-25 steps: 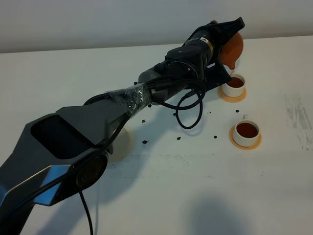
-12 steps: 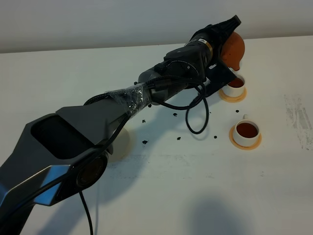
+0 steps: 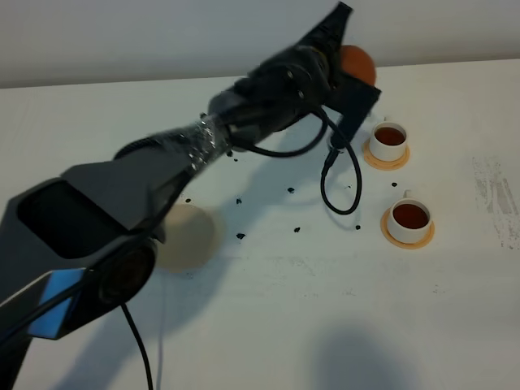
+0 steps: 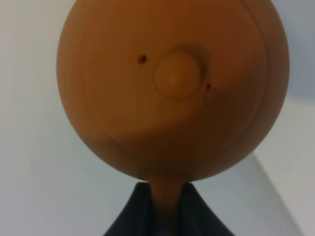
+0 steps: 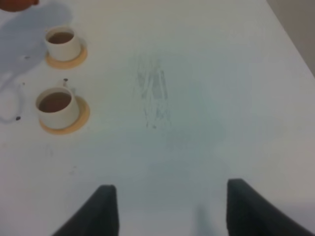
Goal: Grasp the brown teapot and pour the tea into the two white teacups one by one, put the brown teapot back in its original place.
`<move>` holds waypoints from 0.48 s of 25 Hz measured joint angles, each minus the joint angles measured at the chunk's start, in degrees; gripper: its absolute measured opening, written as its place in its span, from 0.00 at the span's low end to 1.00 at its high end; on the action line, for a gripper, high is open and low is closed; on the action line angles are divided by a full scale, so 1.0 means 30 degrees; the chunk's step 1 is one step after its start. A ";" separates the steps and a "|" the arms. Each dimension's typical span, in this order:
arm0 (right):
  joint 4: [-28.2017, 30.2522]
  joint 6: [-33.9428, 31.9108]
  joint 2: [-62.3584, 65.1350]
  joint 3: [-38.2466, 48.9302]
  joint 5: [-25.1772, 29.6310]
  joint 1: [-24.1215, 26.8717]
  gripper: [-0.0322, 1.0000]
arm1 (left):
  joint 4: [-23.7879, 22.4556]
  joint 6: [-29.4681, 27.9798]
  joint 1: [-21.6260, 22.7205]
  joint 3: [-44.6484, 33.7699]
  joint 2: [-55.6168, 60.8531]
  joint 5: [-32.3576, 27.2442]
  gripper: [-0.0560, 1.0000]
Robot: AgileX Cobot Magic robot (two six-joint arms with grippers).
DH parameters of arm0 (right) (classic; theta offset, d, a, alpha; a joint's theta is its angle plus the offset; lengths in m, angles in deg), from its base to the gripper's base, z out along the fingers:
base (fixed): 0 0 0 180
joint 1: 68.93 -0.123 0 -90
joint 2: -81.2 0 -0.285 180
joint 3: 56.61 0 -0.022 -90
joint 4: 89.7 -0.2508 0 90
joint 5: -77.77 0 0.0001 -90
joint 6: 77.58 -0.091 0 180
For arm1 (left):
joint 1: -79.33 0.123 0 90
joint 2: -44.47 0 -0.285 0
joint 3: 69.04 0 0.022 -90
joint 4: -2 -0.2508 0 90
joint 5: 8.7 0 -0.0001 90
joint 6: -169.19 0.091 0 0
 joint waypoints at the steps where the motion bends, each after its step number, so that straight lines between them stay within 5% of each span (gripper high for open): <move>1: 0.0000 0.0000 0.0000 0.0000 0.0000 0.0000 0.49 | 0.0673 0.0024 0.0034 0.0000 0.0252 -0.0620 0.14; 6: 0.0000 0.0000 0.0000 0.0000 0.0000 0.0000 0.49 | 0.4801 0.0102 0.0428 0.0000 0.1054 -0.4096 0.14; 12: 0.0000 0.0000 0.0000 0.0000 0.0000 0.0000 0.49 | 0.8031 -0.0473 0.0828 0.0000 0.1446 -0.7095 0.14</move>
